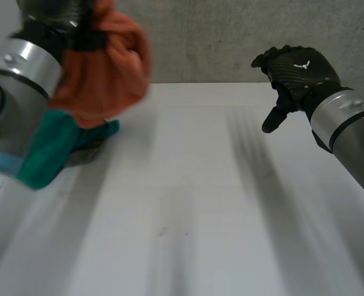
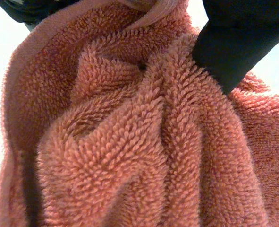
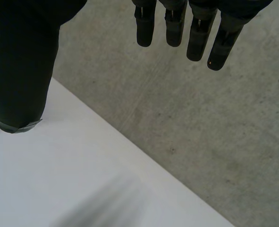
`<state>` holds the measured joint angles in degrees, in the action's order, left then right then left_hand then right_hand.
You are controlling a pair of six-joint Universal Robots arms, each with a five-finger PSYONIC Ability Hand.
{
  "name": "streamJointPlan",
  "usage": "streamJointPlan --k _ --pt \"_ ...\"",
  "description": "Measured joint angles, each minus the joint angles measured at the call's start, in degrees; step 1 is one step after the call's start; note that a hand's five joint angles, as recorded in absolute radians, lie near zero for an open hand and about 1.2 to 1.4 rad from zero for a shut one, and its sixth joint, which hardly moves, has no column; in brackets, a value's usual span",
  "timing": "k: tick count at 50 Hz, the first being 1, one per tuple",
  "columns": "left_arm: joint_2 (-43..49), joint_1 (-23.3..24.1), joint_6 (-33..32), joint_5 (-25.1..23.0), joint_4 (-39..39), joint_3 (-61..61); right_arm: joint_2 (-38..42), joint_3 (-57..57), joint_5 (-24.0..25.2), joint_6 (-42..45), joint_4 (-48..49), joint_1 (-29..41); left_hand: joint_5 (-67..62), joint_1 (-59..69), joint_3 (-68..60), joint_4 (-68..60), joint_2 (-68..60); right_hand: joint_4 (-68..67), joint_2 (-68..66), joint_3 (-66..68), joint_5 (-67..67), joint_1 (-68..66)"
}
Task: Fold the laundry.
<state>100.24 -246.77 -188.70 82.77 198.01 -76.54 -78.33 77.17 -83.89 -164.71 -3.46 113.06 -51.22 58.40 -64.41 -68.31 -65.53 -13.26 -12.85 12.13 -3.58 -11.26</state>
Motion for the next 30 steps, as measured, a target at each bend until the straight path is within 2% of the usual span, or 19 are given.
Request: streamJointPlan --k 1,2,3,4,5,6,7,8,9,11,13,18,25,30 --pt "0.00 0.00 0.00 0.00 0.00 0.00 0.00 0.00 0.00 0.00 0.00 0.00 0.00 0.00 0.00 0.00 0.00 0.00 0.00 0.00 0.00 0.00" --pt "-0.61 3.66 2.87 -0.14 -1.19 -2.14 -0.64 -0.11 0.03 -0.02 0.05 -0.27 0.00 0.00 0.00 0.00 0.00 0.00 0.00 0.00 0.00 0.00" --pt "-0.61 3.66 2.87 -0.14 -1.19 -2.14 -0.64 -0.11 0.03 -0.02 0.05 -0.27 0.00 0.00 0.00 0.00 0.00 0.00 0.00 0.00 0.00 0.00" --pt "-0.12 7.57 5.38 -0.27 -2.32 -4.01 -0.96 -0.20 0.02 -0.04 0.05 -0.64 2.01 -1.49 4.14 5.94 4.93 0.00 0.00 0.00 0.00 0.00" --pt "0.05 8.07 5.66 -0.28 -2.47 -4.20 -1.01 -0.22 0.02 -0.04 0.05 -0.74 2.01 -1.49 4.14 5.94 4.93 0.00 0.00 0.00 0.00 0.00" --pt "1.24 10.26 6.71 -0.33 -3.33 -4.91 -1.11 -0.26 0.00 -0.05 0.03 -1.01 17.18 -17.61 20.28 23.72 22.68 0.00 0.00 0.00 0.00 0.00" --pt "2.62 11.87 7.34 -0.34 -4.15 -5.32 -1.18 -0.29 0.00 -0.06 0.01 -1.25 21.96 -23.12 24.94 28.56 27.53 0.00 0.00 0.00 0.00 0.00" --pt "2.62 11.87 7.34 -0.34 -4.15 -5.32 -1.18 -0.29 0.00 -0.06 0.01 -1.25 21.96 -23.12 24.94 28.56 27.53 0.00 0.00 0.00 0.00 0.00" --pt "4.82 13.64 7.90 -0.34 -5.76 -5.36 -1.21 -0.32 0.00 -0.07 -0.01 -1.60 39.24 -40.91 42.52 45.89 44.12 0.00 0.00 0.00 0.00 0.00" --pt "7.55 15.08 8.18 -0.32 -8.24 -4.88 -1.18 -0.34 0.01 -0.08 -0.06 -1.97 47.08 -46.68 49.99 54.11 51.40 0.00 0.00 0.00 0.00 0.00" --pt "9.16 15.64 8.17 -0.30 -10.29 -4.05 -1.15 -0.36 0.02 -0.09 -0.09 -2.26 48.64 -47.06 52.01 56.38 53.46 0.00 0.00 0.00 0.00 0.00" --pt "11.08 15.14 7.92 -0.26 -14.16 -1.78 -1.08 -0.38 0.09 -0.04 -0.16 -2.62 48.64 -47.06 52.04 56.44 53.53 0.00 0.00 0.00 0.00 0.00" --pt "9.39 6.61 7.38 -0.30 -15.58 -0.66 -1.00 -0.95 1.81 2.60 -2.93 -2.42 48.64 -47.06 52.04 56.44 53.53 0.00 0.00 0.00 0.00 0.00" --pt "9.33 4.40 7.03 -0.28 -15.50 -2.04 -0.74 -1.42 3.55 7.41 -8.45 -2.02 48.64 -47.06 52.03 56.44 53.53 0.00 0.00 0.00 0.00 0.00"
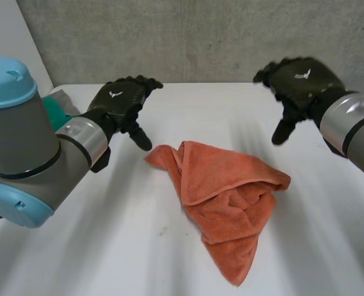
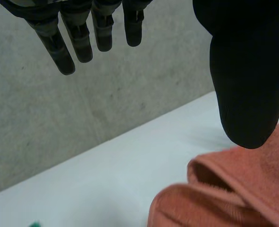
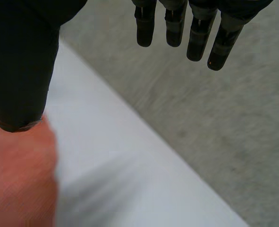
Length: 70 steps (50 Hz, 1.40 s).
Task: Fold the laundry.
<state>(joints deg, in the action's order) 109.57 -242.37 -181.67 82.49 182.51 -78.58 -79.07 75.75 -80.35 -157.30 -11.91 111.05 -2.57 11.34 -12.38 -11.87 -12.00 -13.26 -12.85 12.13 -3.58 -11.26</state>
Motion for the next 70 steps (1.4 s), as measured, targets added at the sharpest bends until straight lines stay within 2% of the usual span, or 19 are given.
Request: streamJointPlan --k 5,10,21,22,23,32,36,38,39,40,41,42,43,44,45,50,60,63,70 --pt "1.63 -0.31 -2.29 0.03 0.31 -3.08 1.18 0.70 1.05 7.75 -7.53 0.55 0.00 0.00 0.00 0.00 0.00 0.00 0.00 0.00 0.00 0.00" --pt "3.39 0.54 -3.76 -0.12 0.82 -3.99 3.28 1.65 0.65 10.16 -9.37 0.86 0.00 0.00 0.00 0.00 0.00 -0.01 0.00 0.00 0.00 0.00" --pt "8.86 5.98 -4.45 -1.54 3.19 -0.95 5.84 7.15 -3.36 2.22 -0.47 -1.10 0.00 0.18 0.00 0.00 0.00 0.00 0.00 0.00 0.00 0.00" --pt "10.09 8.64 -4.41 -2.15 3.50 0.54 5.31 8.58 -3.98 0.59 1.53 -3.04 0.00 0.18 0.00 -0.01 -0.02 0.00 0.00 0.00 0.00 0.00" --pt "10.40 9.29 -4.40 -2.31 3.57 0.96 5.11 8.94 -4.07 0.25 1.93 -3.77 0.00 0.18 0.00 -0.02 -0.05 0.00 0.00 0.00 0.00 0.00" --pt "18.80 16.66 -4.37 -2.99 3.46 10.93 3.70 12.77 -2.06 -0.17 2.75 -12.99 -2.22 2.73 -2.10 -2.92 -2.72 0.00 0.00 0.00 0.00 0.00" --pt "22.68 17.87 -4.46 -2.81 3.09 14.78 3.66 14.37 -0.20 -0.02 2.59 -14.87 -4.84 6.00 -4.63 -5.45 -5.18 0.00 0.00 0.00 0.00 0.00" --pt "25.00 18.17 -4.58 -2.69 2.90 16.98 3.67 15.58 1.26 0.01 2.53 -15.84 -12.93 15.18 -12.83 -13.55 -13.76 0.00 0.00 0.00 0.00 0.00" --pt "25.00 18.17 -4.58 -2.69 2.90 16.98 3.67 15.58 1.26 0.01 2.53 -15.84 -12.93 15.18 -12.83 -13.55 -13.76 0.00 0.00 0.00 0.00 0.00" --pt "26.67 18.22 -4.78 -2.56 2.80 18.62 3.68 16.52 2.43 0.01 2.53 -16.43 -24.36 28.08 -24.68 -25.39 -25.21 0.00 0.00 0.00 0.00 0.00" --pt "26.67 18.22 -4.78 -2.56 2.80 18.62 3.68 16.52 2.43 0.01 2.53 -16.43 -24.36 28.08 -24.68 -25.39 -25.21 0.00 0.00 0.00 0.00 0.00" --pt "27.75 18.14 -4.99 -2.42 2.78 19.80 3.70 17.16 3.20 0.01 2.55 -16.74 -32.98 37.29 -33.52 -34.20 -34.92 0.00 0.00 0.00 0.00 0.00" --pt "28.02 18.09 -5.07 -2.34 2.78 20.17 3.71 17.44 3.56 0.01 2.57 -16.85 -36.41 40.77 -36.98 -37.70 -37.54 0.00 0.00 0.00 0.00 0.00" --pt "28.25 17.98 -5.19 -2.11 2.80 20.66 3.72 17.74 3.91 0.00 2.61 -16.94 -48.31 52.05 -48.77 -49.74 -49.37 0.00 0.00 0.00 0.00 0.00" --pt "28.26 17.93 -5.24 -2.01 2.81 20.78 3.73 17.90 4.11 0.00 2.63 -16.98 -51.75 54.29 -52.42 -53.52 -53.07 0.00 0.00 0.00 0.00 0.00" --pt "25.42 17.33 -5.98 0.30 3.09 20.22 3.84 18.44 4.74 -0.19 2.88 -17.09 -52.74 54.30 -55.53 -56.54 -56.22 0.00 0.00 0.00 0.00 0.00" --pt "10.43 13.23 -13.63 3.82 3.87 12.36 4.25 16.91 4.55 -5.09 2.81 -16.48 -52.74 54.29 -55.65 -56.75 -56.28 0.00 0.00 0.00 0.00 0.00" --pt "4.91 10.07 -16.66 3.96 3.71 8.85 4.31 15.97 5.02 -10.74 2.58 -15.38 -52.74 54.29 -55.65 -56.74 -56.28 0.00 0.00 0.00 0.00 0.00" --pt "-2.33 6.19 -18.24 3.82 3.41 3.76 5.63 14.52 7.17 -22.34 2.34 -10.31 -52.74 54.29 -55.65 -56.75 -56.36 0.00 0.00 0.00 0.00 0.00"
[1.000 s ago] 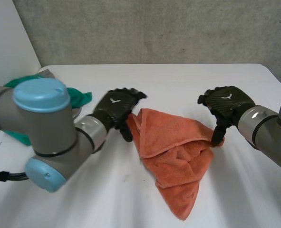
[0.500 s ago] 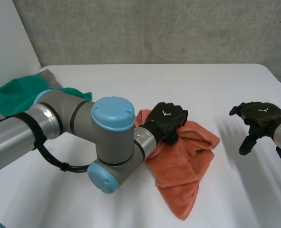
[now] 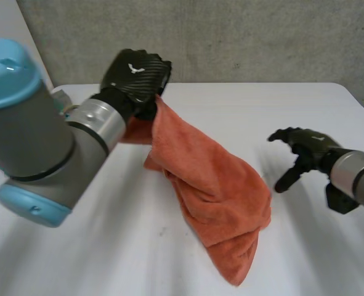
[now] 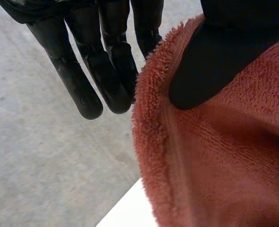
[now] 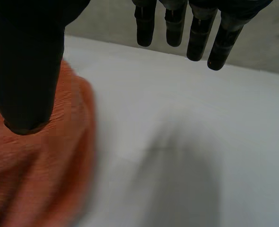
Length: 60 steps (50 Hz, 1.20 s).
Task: Fold the laundry.
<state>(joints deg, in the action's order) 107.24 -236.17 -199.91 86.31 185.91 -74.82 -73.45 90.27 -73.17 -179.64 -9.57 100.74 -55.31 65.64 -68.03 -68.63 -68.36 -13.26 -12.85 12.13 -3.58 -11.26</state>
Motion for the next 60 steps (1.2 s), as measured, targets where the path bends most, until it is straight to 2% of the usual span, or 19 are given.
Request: streamJointPlan --k 6,15,17,19,20,27,28,29,33,37,40,42,43,45,47,56,57,59,60 --pt "-5.81 -3.28 0.11 -0.05 0.01 -2.97 3.55 -1.11 0.60 -6.42 -0.07 6.74 0.00 0.00 -0.06 -0.01 0.00 0.00 0.00 0.00 0.00 0.00" --pt "-11.07 -6.14 0.53 -0.21 0.00 -4.37 9.81 -2.30 0.23 -7.38 0.37 13.25 0.00 0.00 -0.25 -0.01 -0.13 -2.89 -3.77 4.05 -2.91 -3.17" --pt "-12.02 -6.35 0.60 -0.26 0.01 -4.76 10.68 -2.79 0.18 -7.35 0.43 13.74 0.00 0.00 -0.25 -0.01 -0.13 -24.13 -24.94 24.94 -23.40 -22.41" --pt "-12.68 -6.43 0.65 -0.27 0.03 -5.02 11.33 -3.41 0.06 -7.21 0.53 14.07 0.00 0.00 -0.25 -0.01 -0.13 -24.13 -24.94 24.94 -23.40 -22.41" --pt "-13.36 -6.47 0.71 -0.26 0.03 -5.30 11.40 -3.82 -0.01 -7.06 0.65 14.13 0.00 0.00 -0.25 -0.02 -0.13 -48.63 -49.72 49.17 -47.27 -42.61" --pt "-15.93 -6.47 0.99 -0.15 0.08 -5.96 9.14 -5.76 -0.31 -5.77 1.02 13.60 0.00 0.00 -0.25 -0.02 -0.13 -51.45 -52.55 52.15 -50.12 -44.16" --pt "-16.27 -6.47 1.04 -0.14 0.07 -6.03 6.28 -7.21 -0.38 -3.99 0.97 12.43 0.00 0.00 -0.25 -0.02 -0.13 -51.45 -52.55 52.15 -50.12 -44.16" --pt "-19.32 -6.53 1.74 -0.05 0.17 -6.65 -1.99 -11.60 -0.38 3.06 0.33 7.57 0.00 0.00 -0.25 -0.02 -0.14 -54.76 -54.16 55.21 -52.83 -44.77" --pt "-22.54 -6.77 3.49 -0.03 0.36 -7.22 -7.92 -17.34 -0.51 10.03 -1.03 2.62 0.00 0.00 -0.25 -0.03 -0.14 -54.77 -54.16 55.54 -52.83 -44.77" --pt "-25.50 -7.10 6.78 -0.08 0.49 -7.95 -9.75 -23.64 -0.72 13.11 -2.39 0.14 0.00 0.00 -0.25 -0.03 -0.14 -54.77 -54.16 55.55 -52.83 -44.77" --pt "-26.93 -7.25 9.31 -0.15 0.51 -8.80 -7.56 -31.23 -0.87 13.50 -3.21 0.26 0.00 0.00 -0.26 -0.03 -0.14 -54.77 -54.16 55.55 -52.83 -44.77" --pt "-26.93 -7.25 9.31 -0.15 0.51 -8.80 -7.56 -31.23 -0.87 13.50 -3.21 0.26 0.00 0.00 -0.26 -0.03 -0.14 -54.77 -54.16 55.55 -52.83 -44.77" --pt "-27.63 -7.31 10.97 -0.22 0.52 -10.03 -2.23 -38.37 -0.97 13.18 -3.74 2.96 0.00 0.00 -0.26 -0.03 -0.14 -54.77 -54.16 55.55 -52.83 -44.77" --pt "-27.81 -7.32 11.56 -0.25 0.51 -11.09 2.11 -42.83 -1.10 13.04 -4.06 5.59 0.00 0.00 -0.25 -0.05 -0.14 -54.78 -54.16 55.55 -53.00 -44.77" --pt "-27.84 -7.33 11.76 -0.26 0.51 -11.74 5.10 -45.56 -1.17 13.00 -4.24 7.48 0.00 0.00 -0.26 -0.09 -0.14 -54.78 -54.16 55.55 -53.02 -44.77" --pt "-27.16 -7.64 11.87 -0.34 0.57 -17.34 28.80 -59.94 -0.14 13.51 -5.30 18.07 0.00 0.00 -0.33 -0.22 -0.21 -54.72 -53.99 55.50 -53.11 -44.66" --pt "-27.06 -7.70 11.85 -0.34 0.58 -17.80 31.15 -61.17 -0.08 13.76 -5.80 18.71 0.00 0.00 -0.34 -0.22 -0.23 -49.41 -49.01 50.21 -48.25 -39.68" --pt "-26.96 -7.76 11.84 -0.34 0.58 -18.16 32.85 -62.13 -0.13 14.02 -6.32 19.15 0.00 0.00 -0.34 -0.22 -0.24 -49.41 -49.01 50.21 -48.25 -39.68" --pt "-26.90 -7.84 11.83 -0.34 0.59 -18.42 35.21 -63.71 -0.45 14.61 -7.39 19.73 0.00 0.00 -0.34 -0.22 -0.24 -29.39 -27.51 30.20 -28.93 -21.66"
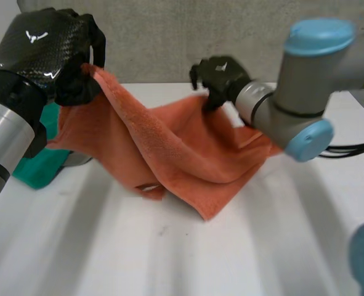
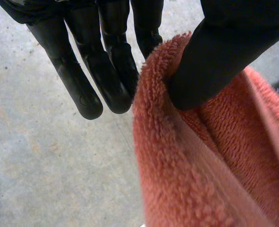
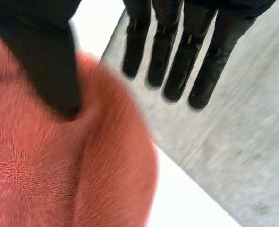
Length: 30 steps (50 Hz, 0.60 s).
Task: Fold the laundry.
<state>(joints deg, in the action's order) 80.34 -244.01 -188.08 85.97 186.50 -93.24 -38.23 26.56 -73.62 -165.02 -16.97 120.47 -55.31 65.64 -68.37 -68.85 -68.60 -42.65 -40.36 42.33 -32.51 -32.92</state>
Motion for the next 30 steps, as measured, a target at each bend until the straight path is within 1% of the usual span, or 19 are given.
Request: streamJointPlan --k 1,2,3,4,5,6,7,10,14,16,17,19,20,22,23,24,27,29,30 --pt "0.04 -0.09 -0.02 0.00 0.01 -0.15 0.57 -0.46 -0.21 0.22 -0.37 0.15 0.00 0.00 0.00 0.00 0.00 0.00 0.00 0.00 0.00 0.00" --pt "0.08 -0.20 -0.03 0.00 0.02 -0.25 1.45 -1.34 -0.82 0.71 -1.15 0.38 0.00 0.00 0.00 0.00 0.00 20.60 20.20 -21.41 20.60 16.99" --pt "0.08 -0.20 -0.03 0.00 0.02 -0.25 1.45 -1.34 -0.82 0.71 -1.15 0.38 0.00 0.00 0.00 0.00 0.00 20.60 20.20 -21.41 20.60 16.99" --pt "0.10 -0.40 -0.07 0.00 0.05 -0.29 1.85 -2.21 -2.29 1.37 -2.22 0.54 0.00 0.00 0.00 0.00 0.00 26.80 24.88 -26.66 26.35 20.31" --pt "0.10 -0.50 -0.09 0.00 0.07 -0.28 1.61 -2.41 -3.16 1.60 -2.65 0.54 0.00 0.00 0.00 0.00 0.00 29.02 27.17 -29.37 28.43 21.31" --pt "0.09 -0.67 -0.15 -0.01 0.16 -0.25 0.77 -2.41 -4.72 1.84 -3.26 0.46 0.00 0.00 0.00 0.00 0.00 29.32 27.66 -29.99 28.71 21.37" --pt "0.09 -0.67 -0.15 -0.01 0.16 -0.25 0.77 -2.41 -4.72 1.84 -3.26 0.46 0.00 0.00 0.00 0.00 0.00 29.32 27.66 -29.99 28.71 21.37" --pt "0.02 -1.06 -0.32 -0.02 0.76 -0.03 -3.82 0.51 -9.35 1.95 -4.91 0.14 0.00 0.00 0.00 -0.01 0.00 29.36 27.76 -30.15 28.73 21.37" --pt "-0.01 -1.23 -0.44 -0.02 1.88 0.09 -11.19 9.36 -12.77 1.69 -6.76 -0.43 0.00 0.00 0.00 -0.01 0.00 29.36 27.76 -30.15 28.73 21.37" --pt "0.03 -1.24 -0.47 -0.02 2.24 0.10 -13.58 13.24 -13.29 1.45 -7.20 -0.77 0.00 0.00 0.00 -0.01 0.00 29.36 27.76 -30.15 28.73 21.37" --pt "0.09 -1.24 -0.49 -0.02 2.54 0.10 -15.93 17.77 -13.61 0.96 -7.54 -1.25 0.00 0.00 0.00 -0.01 -0.01 29.36 27.75 -30.14 28.73 21.37" --pt "0.17 -1.24 -0.51 -0.02 2.72 0.10 -17.47 21.21 -13.66 0.43 -7.67 -1.66 0.00 0.00 0.00 -0.01 -0.01 29.36 27.75 -30.12 28.73 21.37" --pt "0.34 -1.24 -0.54 -0.02 2.95 0.10 -19.76 26.88 -13.37 -0.85 -7.70 -2.38 0.00 0.00 0.00 -0.01 0.00 28.16 25.92 -28.04 27.40 20.44" --pt "0.41 -1.24 -0.55 -0.02 3.00 0.10 -20.46 28.73 -13.17 -1.37 -7.64 -2.62 0.00 0.00 0.00 -0.01 0.00 27.66 25.42 -27.34 26.83 20.01" --pt "0.89 -1.24 -0.59 -0.02 3.16 0.14 -23.18 36.22 -11.70 -3.87 -7.31 -3.70 0.00 0.00 0.00 -0.01 0.00 19.42 17.12 -18.93 19.34 12.89" --pt "0.96 -1.24 -0.60 -0.02 3.18 0.15 -23.53 37.20 -11.44 -4.24 -7.23 -3.85 0.00 0.00 0.00 -0.01 0.00 18.83 16.59 -18.06 18.79 12.38" --pt "1.83 -1.28 -0.62 -0.02 3.30 0.30 -26.41 46.40 -7.11 -7.35 -5.58 -5.43 0.00 0.00 0.00 -0.01 -0.01 9.00 6.78 -8.61 9.74 3.81" --pt "2.13 -1.30 -0.63 -0.02 3.33 0.38 -27.31 49.90 -4.78 -8.30 -4.48 -6.03 0.00 0.00 0.00 -0.02 0.00 6.11 3.60 -5.63 6.99 1.50" --pt "2.42 -1.32 -0.63 -0.02 3.34 0.47 -28.09 53.60 -2.27 -9.18 -3.19 -6.58 0.00 0.00 0.00 -0.02 0.00 5.43 3.03 -5.06 6.46 1.04"
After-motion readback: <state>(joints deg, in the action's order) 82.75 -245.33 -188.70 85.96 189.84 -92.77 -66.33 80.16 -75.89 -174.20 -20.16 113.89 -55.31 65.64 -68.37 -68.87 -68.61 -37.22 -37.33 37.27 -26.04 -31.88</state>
